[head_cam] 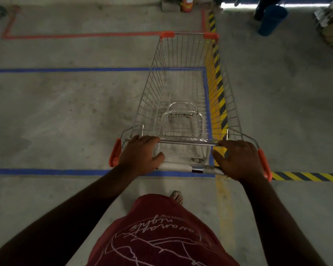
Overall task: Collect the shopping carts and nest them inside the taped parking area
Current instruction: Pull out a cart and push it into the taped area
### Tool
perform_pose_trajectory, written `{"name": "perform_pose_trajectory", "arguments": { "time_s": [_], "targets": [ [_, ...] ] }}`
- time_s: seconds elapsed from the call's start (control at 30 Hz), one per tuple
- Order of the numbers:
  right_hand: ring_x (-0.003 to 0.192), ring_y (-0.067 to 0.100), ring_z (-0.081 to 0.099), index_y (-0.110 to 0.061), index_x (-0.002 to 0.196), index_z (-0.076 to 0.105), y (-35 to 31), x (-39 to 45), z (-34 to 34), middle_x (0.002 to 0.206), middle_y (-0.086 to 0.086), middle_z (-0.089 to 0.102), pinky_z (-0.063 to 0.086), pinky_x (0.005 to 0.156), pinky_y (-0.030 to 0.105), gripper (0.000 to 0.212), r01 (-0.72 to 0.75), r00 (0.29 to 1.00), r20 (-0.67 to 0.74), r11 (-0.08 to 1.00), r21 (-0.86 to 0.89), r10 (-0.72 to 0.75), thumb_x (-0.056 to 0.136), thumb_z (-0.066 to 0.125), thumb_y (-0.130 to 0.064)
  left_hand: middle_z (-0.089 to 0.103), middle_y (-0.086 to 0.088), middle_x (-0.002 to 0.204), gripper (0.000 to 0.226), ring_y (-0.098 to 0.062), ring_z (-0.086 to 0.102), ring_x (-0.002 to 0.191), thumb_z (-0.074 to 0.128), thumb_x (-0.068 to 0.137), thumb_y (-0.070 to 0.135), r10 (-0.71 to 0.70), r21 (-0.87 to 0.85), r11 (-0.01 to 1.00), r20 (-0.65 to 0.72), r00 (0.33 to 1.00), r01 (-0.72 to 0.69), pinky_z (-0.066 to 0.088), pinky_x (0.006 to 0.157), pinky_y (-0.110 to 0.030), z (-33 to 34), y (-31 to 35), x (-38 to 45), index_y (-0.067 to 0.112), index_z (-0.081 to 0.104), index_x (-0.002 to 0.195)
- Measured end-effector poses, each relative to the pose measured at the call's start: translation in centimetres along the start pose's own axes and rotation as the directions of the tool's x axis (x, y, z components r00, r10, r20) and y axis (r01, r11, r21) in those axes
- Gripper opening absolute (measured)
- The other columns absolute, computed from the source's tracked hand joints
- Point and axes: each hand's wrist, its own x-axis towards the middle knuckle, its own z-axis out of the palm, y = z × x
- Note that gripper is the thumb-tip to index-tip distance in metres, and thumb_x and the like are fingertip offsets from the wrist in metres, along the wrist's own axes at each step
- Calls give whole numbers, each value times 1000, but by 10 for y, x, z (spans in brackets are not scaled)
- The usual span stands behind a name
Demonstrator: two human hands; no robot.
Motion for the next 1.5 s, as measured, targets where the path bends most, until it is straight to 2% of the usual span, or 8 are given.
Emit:
{"name": "perform_pose_trajectory", "arguments": {
  "time_s": [0.1, 0.23, 0.43, 0.6, 0.8, 0.93, 1.17, 1.5],
  "targets": [
    [107, 31, 71, -28, 119, 75, 3, -14, 1, 112, 1, 79, 50, 98, 48, 66, -1, 1000, 12, 999, 32, 1, 88, 41, -75, 61, -1, 139, 61, -20, 54, 129, 52, 88, 52, 16, -7, 1000, -10, 1000, -16, 27, 117, -40, 3, 0, -4, 23, 54, 141],
    [113, 29, 67, -29, 122, 74, 8, -31, 7, 117, -1, 77, 48, 100, 46, 61, 12, 1000, 15, 998, 61, -13, 92, 43, -72, 64, -3, 133, 62, -23, 57, 124, 45, 85, 53, 36, -7, 999, -41, 999, -36, 30, 114, -40, 10, 4, -15, 20, 59, 135],
    [103, 25, 72, -25, 118, 77, 17, -33, 3, 109, 3, 79, 52, 95, 39, 49, 37, 997, -72, 982, 187, -24, 97, 51, -60, 64, -1, 134, 59, -21, 56, 126, 46, 88, 52, 19, -5, 1000, -56, 998, -20, 30, 114, -40, 18, 13, -25, 21, 59, 136],
    [93, 26, 73, -23, 117, 77, 28, -25, 1, 104, 3, 79, 54, 90, 39, 41, 23, 996, -90, 982, 185, -6, 97, 58, -53, 65, -2, 133, 54, -22, 57, 126, 52, 89, 48, -28, -2, 1000, -64, 998, 28, 30, 115, -42, 24, 25, -32, 20, 60, 135],
    [106, 32, 70, -24, 117, 75, 32, -30, 15, 112, 4, 78, 52, 100, 46, 54, 41, 998, -42, 995, 96, -37, 95, 46, -64, 67, -2, 131, 55, -23, 60, 122, 48, 90, 51, -24, -15, 1000, -75, 997, 23, 34, 111, -43, 23, 25, -39, 19, 61, 133],
    [101, 31, 71, -23, 115, 76, 28, -38, 21, 107, 5, 78, 52, 98, 45, 52, 37, 999, -42, 995, 96, -33, 96, 46, -62, 65, -1, 133, 59, -23, 59, 124, 45, 89, 54, -12, 7, 1000, -45, 999, 13, 35, 110, -43, 24, 19, -45, 20, 59, 136],
    [93, 33, 72, -20, 107, 80, 24, -39, 11, 100, 8, 79, 55, 92, 45, 51, 50, 991, -130, 989, 141, -31, 92, 48, -58, 65, -1, 134, 59, -22, 58, 124, 44, 89, 52, -31, 12, 999, -60, 998, 32, 33, 112, -41, 26, 23, -48, 20, 59, 136],
    [91, 29, 73, -28, 103, 80, 17, -39, 6, 89, 2, 79, 52, 82, 35, 35, 44, 981, -195, 994, 103, -23, 93, 58, -53, 69, -7, 127, 57, -32, 63, 114, 50, 87, 47, -12, 1, 1000, -117, 993, 12, 42, 102, -46, 15, 28, -55, 14, 64, 132]
  ]
}}
